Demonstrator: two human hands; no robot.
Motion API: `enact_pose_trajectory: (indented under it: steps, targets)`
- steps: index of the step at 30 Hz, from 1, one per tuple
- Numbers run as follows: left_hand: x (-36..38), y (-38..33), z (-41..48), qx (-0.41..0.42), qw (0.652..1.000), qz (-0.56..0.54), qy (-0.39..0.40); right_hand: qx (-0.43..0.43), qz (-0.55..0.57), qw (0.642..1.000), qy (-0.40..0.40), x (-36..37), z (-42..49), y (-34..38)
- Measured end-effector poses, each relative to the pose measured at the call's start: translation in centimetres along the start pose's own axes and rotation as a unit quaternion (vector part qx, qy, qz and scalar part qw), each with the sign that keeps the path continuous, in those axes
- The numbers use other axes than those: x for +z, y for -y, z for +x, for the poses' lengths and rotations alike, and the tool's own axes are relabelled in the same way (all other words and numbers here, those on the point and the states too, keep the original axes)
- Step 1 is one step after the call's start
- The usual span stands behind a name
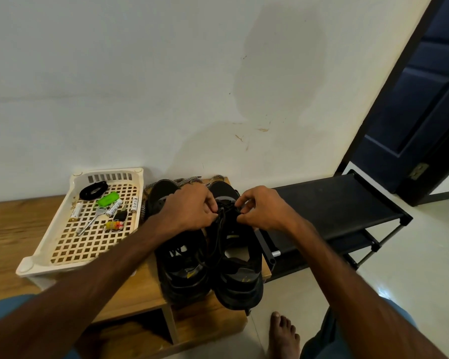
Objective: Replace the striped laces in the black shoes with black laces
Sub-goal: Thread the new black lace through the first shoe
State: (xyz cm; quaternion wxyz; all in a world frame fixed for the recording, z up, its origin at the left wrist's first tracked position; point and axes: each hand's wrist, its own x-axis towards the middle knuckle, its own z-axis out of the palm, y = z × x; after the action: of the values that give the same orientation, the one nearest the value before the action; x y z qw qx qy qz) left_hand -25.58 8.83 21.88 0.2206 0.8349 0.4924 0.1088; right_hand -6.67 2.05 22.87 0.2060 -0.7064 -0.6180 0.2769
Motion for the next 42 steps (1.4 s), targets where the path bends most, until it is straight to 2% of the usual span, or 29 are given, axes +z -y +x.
enact_pose_trajectory:
  steps: [2, 6, 9, 11, 13, 15, 17, 18, 20, 21, 22, 24, 27, 32, 33, 34, 37, 38, 40, 42]
  targets:
    - [0.2, -0.1, 0.1, -0.018, 1.000, 0.006, -0.003, -0.003, -0.002, 1.000, 0.000, 0.0, 0.1, -0.1]
    - [0.7, -0.1, 0.5, -0.019, 0.998, -0.038, 0.041, -0.005, -0.012, 1.000, -0.002, 0.1, 0.2, -0.2]
    - [0.4, -0.2, 0.9, -0.011, 0.999, -0.040, 0.018, -0.004, -0.013, 1.000, -0.005, 0.1, 0.3, -0.2]
    - [-0.4, -0.7, 0.9, -0.028, 0.995, -0.093, 0.027, -0.001, -0.004, 1.000, -0.002, 0.0, 0.3, -0.2]
    - [-1.8, -0.9, 0.7, -0.056, 0.964, -0.254, 0.054, -0.006, -0.004, 1.000, -0.003, 0.0, 0.0, -0.2]
    - [-3.6, -0.8, 0.1, -0.025, 0.889, -0.448, 0.091, -0.043, 0.016, 0.998, -0.044, -0.2, -0.3, 0.2]
    - [-4.8, -0.8, -0.4, 0.036, 0.818, -0.565, 0.099, -0.077, 0.133, 0.986, -0.064, -0.7, -0.8, 1.0]
    - [-5.1, -0.9, -0.6, 0.057, 0.801, -0.589, 0.089, -0.079, 0.220, 0.971, -0.039, -0.9, -0.9, 1.5]
    - [-5.0, -1.6, -0.7, 0.071, 0.794, -0.601, 0.056, -0.068, 0.376, 0.923, 0.042, -1.3, -1.3, 2.5]
    - [-4.7, -1.7, -0.7, 0.070, 0.798, -0.598, 0.040, -0.064, 0.420, 0.902, 0.073, -1.3, -1.4, 2.8]
    - [-4.5, -1.7, -0.5, 0.067, 0.802, -0.593, 0.028, -0.065, 0.436, 0.892, 0.097, -1.2, -1.5, 3.0]
    - [-4.4, -1.2, 0.0, 0.051, 0.801, -0.597, 0.005, -0.082, 0.424, 0.894, 0.120, -1.1, -1.7, 3.0]
    - [-4.5, 0.4, 1.0, 0.007, 0.781, -0.622, -0.060, -0.087, 0.425, 0.896, 0.092, -1.5, -1.7, 2.4]
    - [-4.5, 3.0, 2.2, -0.101, 0.731, -0.663, -0.128, -0.032, 0.454, 0.890, 0.012, -3.0, -1.4, 1.2]
    - [-4.6, 3.2, 2.2, -0.114, 0.733, -0.659, -0.129, -0.027, 0.456, 0.889, 0.008, -3.2, -1.4, 1.0]
    - [-4.6, 3.4, 2.2, -0.123, 0.757, -0.630, -0.124, -0.023, 0.459, 0.888, 0.009, -3.2, -1.4, 0.9]
    - [-3.9, 3.2, 1.6, -0.090, 0.914, -0.380, -0.112, -0.026, 0.433, 0.901, 0.021, -2.8, -1.4, 1.0]
    - [-3.4, 2.9, 1.3, -0.065, 0.947, -0.290, -0.122, -0.028, 0.403, 0.914, 0.023, -2.7, -1.5, 1.1]
    - [-2.5, 1.9, 0.5, -0.012, 0.970, -0.186, -0.158, -0.028, 0.348, 0.936, 0.039, -2.5, -1.6, 1.3]
    - [-1.6, 0.7, 0.1, 0.042, 0.965, -0.160, -0.203, -0.038, 0.325, 0.944, 0.054, -2.2, -1.6, 1.4]
